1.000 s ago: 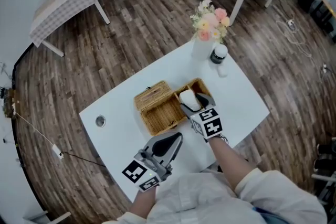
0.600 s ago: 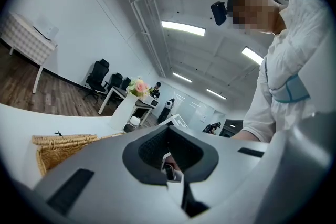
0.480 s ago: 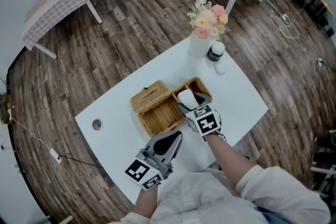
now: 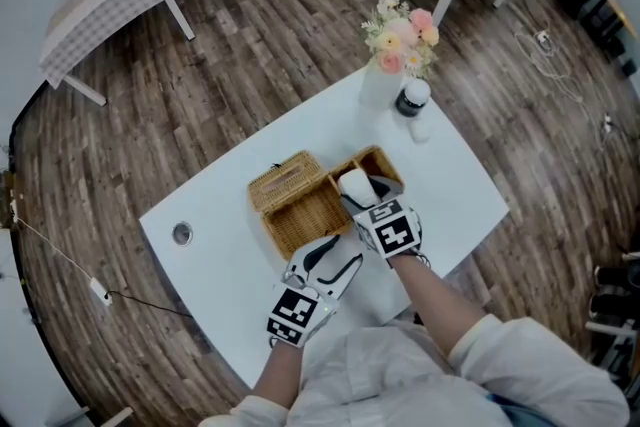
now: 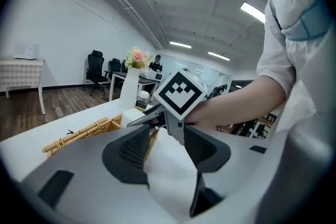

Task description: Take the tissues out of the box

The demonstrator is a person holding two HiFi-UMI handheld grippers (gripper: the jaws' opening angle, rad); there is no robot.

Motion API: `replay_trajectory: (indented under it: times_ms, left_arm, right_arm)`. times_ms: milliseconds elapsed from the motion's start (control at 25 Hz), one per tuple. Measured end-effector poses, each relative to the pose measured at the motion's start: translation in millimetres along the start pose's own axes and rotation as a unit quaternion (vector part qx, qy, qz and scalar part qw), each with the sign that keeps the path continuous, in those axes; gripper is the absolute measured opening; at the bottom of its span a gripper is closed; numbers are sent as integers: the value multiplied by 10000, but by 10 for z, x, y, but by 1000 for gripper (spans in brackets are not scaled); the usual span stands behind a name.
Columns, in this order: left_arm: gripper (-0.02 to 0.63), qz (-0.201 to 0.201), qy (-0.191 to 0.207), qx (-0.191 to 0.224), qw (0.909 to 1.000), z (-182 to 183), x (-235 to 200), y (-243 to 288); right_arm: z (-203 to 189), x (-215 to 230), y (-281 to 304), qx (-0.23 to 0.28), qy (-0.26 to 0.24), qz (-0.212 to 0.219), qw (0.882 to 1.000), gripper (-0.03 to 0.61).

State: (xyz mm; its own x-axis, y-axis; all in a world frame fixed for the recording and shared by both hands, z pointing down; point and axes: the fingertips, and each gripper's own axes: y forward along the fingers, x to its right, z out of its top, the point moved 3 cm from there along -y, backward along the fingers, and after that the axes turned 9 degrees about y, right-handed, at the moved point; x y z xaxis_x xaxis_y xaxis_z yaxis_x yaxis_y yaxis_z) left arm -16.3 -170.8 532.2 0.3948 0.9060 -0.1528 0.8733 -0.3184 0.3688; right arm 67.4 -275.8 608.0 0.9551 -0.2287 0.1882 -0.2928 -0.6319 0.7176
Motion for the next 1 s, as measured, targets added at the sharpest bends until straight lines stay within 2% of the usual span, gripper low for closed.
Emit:
replay_trajectory:
  times_ms: [200,320,440,680,1000]
  left_arm:
    - [210,216,653,-756,9948,-264,-108,183]
    - [210,256,688,-994,9923,-373,-171,264]
    - [210,283,640,-1102,9914,-437,-195,309]
    - [210,382,893,-1216,9878,-511,-160,361]
    - [210,450,824,-1223,9880,-517,-182,366]
  right_arm:
    - [-21,12,26,-10,51,-7,10000,281]
    - [-16,15,25,-66,16,-10,10000,279]
    - [-10,14,16,-122,3,-25,9999,278]
    - [-2,18,19,-186,40,-37,9998,275]
    - [48,6,-68,-225,38,10,9997,273]
